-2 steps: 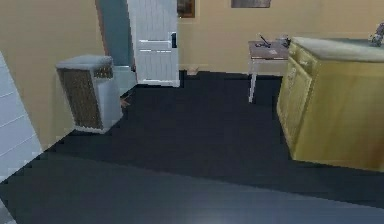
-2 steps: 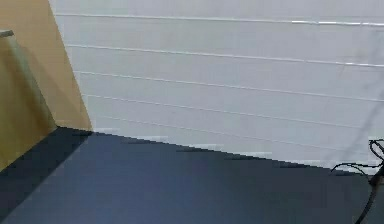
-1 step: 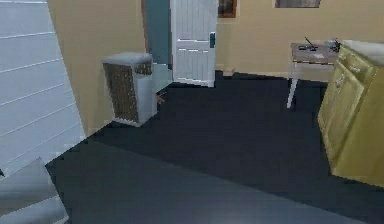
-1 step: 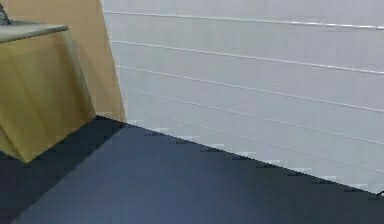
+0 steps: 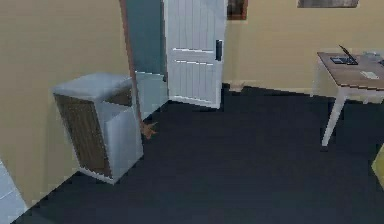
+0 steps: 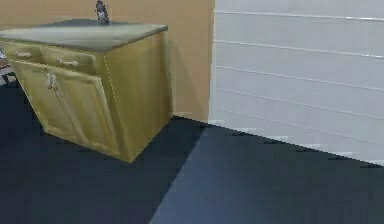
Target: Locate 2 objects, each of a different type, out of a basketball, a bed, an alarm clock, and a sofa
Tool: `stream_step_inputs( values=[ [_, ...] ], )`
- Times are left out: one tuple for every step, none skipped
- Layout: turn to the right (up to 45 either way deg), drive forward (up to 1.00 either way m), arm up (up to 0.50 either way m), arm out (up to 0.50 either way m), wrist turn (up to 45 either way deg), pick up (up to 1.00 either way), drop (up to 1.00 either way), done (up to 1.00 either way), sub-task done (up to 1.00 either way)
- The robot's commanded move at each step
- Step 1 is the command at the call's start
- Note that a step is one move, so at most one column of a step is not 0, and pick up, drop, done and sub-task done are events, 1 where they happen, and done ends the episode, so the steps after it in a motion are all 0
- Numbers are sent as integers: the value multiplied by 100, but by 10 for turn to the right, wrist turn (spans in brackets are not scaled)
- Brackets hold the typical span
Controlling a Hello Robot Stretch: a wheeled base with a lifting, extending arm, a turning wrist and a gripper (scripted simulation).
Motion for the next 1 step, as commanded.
stream_step_inputs(
  values=[
    [0,100,0,0,0,0,0,0,0]
  ],
)
